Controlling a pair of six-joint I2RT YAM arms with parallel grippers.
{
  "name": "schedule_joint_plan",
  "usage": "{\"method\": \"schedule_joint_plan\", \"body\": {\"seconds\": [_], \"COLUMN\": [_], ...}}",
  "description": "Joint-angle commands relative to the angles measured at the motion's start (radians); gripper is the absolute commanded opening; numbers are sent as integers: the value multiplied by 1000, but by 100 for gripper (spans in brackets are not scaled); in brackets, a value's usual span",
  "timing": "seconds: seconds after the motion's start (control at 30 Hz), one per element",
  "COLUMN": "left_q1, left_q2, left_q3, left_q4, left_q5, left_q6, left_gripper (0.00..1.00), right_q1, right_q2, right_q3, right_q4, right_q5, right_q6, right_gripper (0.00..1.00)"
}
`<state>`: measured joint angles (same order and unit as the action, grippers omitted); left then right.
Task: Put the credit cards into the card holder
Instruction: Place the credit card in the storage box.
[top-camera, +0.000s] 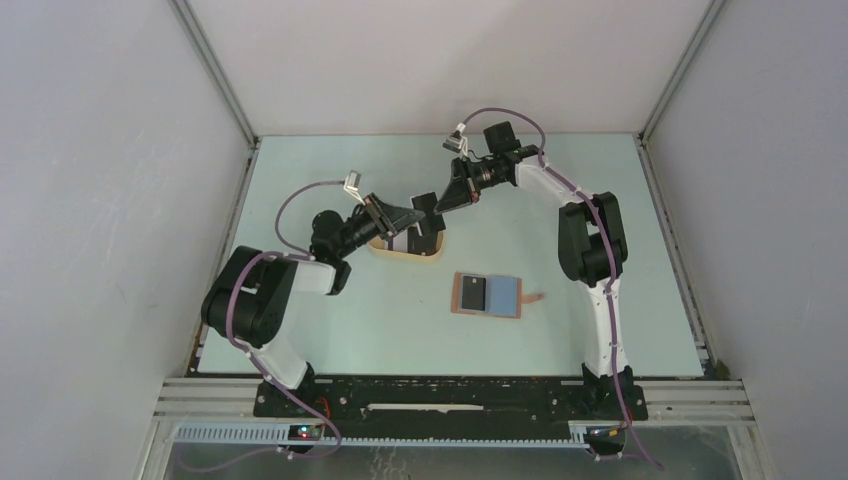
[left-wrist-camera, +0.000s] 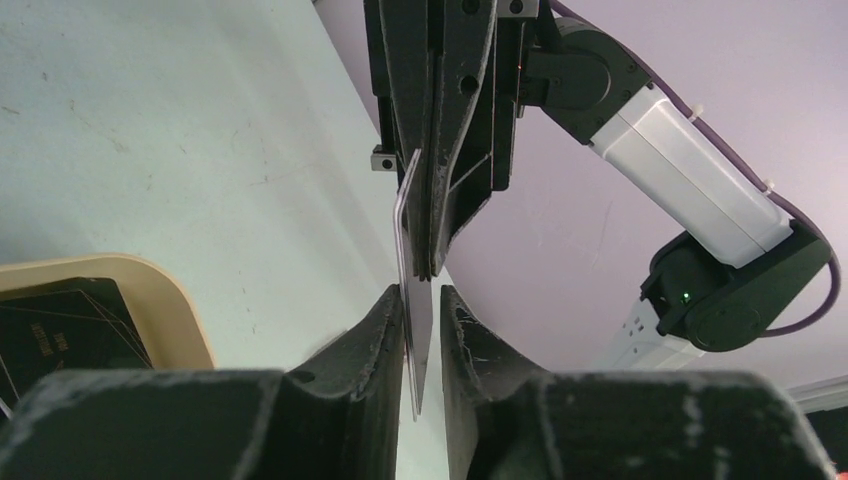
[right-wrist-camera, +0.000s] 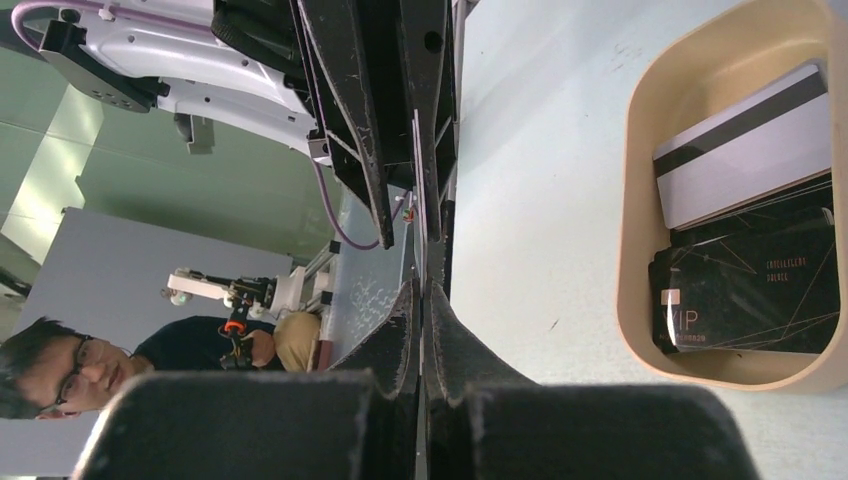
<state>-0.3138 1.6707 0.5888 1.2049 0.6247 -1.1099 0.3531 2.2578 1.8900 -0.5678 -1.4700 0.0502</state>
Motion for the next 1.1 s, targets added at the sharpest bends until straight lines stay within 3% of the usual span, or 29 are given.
{"method": "schedule_joint_plan", "body": {"seconds": [0.0,0.17,0.4,0.47,0.5,0.53,0.7,0.77,0.87,1.07], "left_q1": [5,10,9,9,8,7,-24,-44,-59,-66], "left_q2": [-25,-54,-73,-72,-73,-78,-159,-194,-221,-215], "left_q3": [-40,-57,-44,-41,-41,-44,-43,-40,-39,-30], "left_q4": [114,72,-22,-29,-30,-35,-205,-284,-335,-361], "left_q5": [31,27,3,2,-2,-8,-101,-148,-179,-198], "left_q6": [-17,-9,30,35,37,44,163,215,251,263], "left_gripper": [26,24,11,1,0,0,0,0,0,0], "right_q1": [-3,6,20,21,22,23,23,24,27,51], "right_q2": [3,15,26,28,28,27,7,-7,-18,-37], "right_q3": [40,43,43,44,45,47,76,77,74,69], "right_q4": [-22,-24,-32,-38,-42,-48,-147,-168,-172,-174], "right_q5": [-21,-20,-6,2,7,12,82,107,136,200], "right_q6": [-11,-12,-22,-29,-34,-41,-141,-165,-176,-195], "right_gripper": [0,0,0,0,1,5,44,53,61,60]}}
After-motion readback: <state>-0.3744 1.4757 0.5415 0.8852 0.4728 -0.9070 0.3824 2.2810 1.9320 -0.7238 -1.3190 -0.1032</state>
